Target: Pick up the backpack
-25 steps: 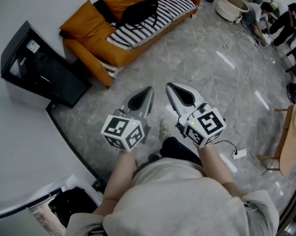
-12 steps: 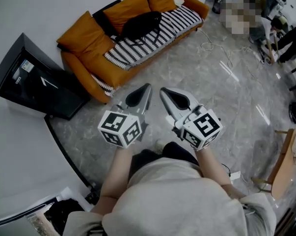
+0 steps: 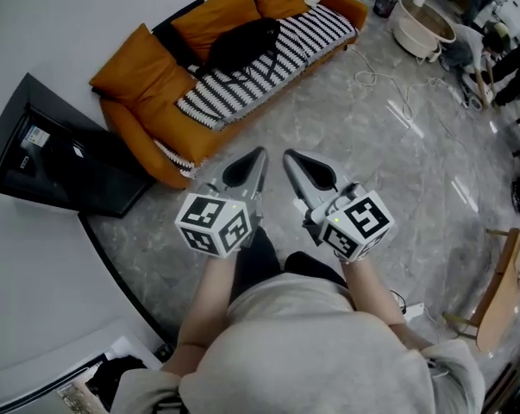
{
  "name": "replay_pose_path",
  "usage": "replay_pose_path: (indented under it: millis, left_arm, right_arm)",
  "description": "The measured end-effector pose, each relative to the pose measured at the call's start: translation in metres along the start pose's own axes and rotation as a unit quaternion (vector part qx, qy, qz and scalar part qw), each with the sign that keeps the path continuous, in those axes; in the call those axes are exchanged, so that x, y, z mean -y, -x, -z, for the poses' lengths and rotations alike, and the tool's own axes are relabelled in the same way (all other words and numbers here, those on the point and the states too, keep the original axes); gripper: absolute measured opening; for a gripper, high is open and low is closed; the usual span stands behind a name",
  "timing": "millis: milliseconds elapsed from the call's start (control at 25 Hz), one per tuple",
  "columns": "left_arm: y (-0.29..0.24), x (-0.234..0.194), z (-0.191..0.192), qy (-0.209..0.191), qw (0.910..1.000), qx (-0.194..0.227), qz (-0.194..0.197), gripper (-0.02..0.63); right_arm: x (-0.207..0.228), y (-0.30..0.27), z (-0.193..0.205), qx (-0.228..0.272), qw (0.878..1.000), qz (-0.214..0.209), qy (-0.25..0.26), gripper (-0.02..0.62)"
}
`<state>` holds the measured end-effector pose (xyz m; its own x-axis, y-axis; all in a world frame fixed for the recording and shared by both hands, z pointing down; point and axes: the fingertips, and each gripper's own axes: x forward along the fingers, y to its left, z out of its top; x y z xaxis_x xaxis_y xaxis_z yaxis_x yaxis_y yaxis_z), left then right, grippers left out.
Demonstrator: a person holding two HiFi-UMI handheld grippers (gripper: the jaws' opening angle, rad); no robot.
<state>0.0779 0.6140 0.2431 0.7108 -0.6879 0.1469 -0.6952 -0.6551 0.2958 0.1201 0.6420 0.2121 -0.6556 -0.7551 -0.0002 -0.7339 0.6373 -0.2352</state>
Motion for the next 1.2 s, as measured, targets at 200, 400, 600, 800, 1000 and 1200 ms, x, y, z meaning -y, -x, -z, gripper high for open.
replay_pose_path:
  millis: [200, 400, 600, 800, 1000, 1200]
  left_arm:
    - [-0.034, -0.044, -0.005, 0.007, 0.9999, -0.010, -0.007, 0.008]
    - [-0.075, -0.110, -0.029, 0.010, 0.9999, -0.009, -0.002, 0.008]
    - [-0.114, -0.189, -0.050, -0.009, 0.9994, -0.031, -0.007, 0.008]
    - [-0.137, -0.262, -0.077, 0.034, 0.9993, -0.012, -0.009, 0.008]
    - [-0.145, -0.310, -0.093, 0.024, 0.9996, -0.007, -0.015, 0.008]
    - [-0.149, -0.331, -0.101, 0.027, 0.9995, -0.014, -0.012, 0.008]
  right_arm:
    - [0.026, -0.047, 0.002, -0.010, 1.000, -0.006, 0.011, 0.002]
    - [0.065, -0.122, -0.001, -0.010, 1.000, 0.003, 0.010, 0.002]
    - [0.091, -0.209, -0.007, -0.002, 1.000, -0.001, -0.017, 0.002]
    - [0.112, -0.285, -0.017, -0.008, 1.000, 0.004, -0.004, 0.002]
    - [0.127, -0.329, -0.016, -0.012, 1.000, 0.021, -0.003, 0.002]
    - [0.133, -0.357, -0.023, -0.008, 1.000, 0.018, -0.022, 0.002]
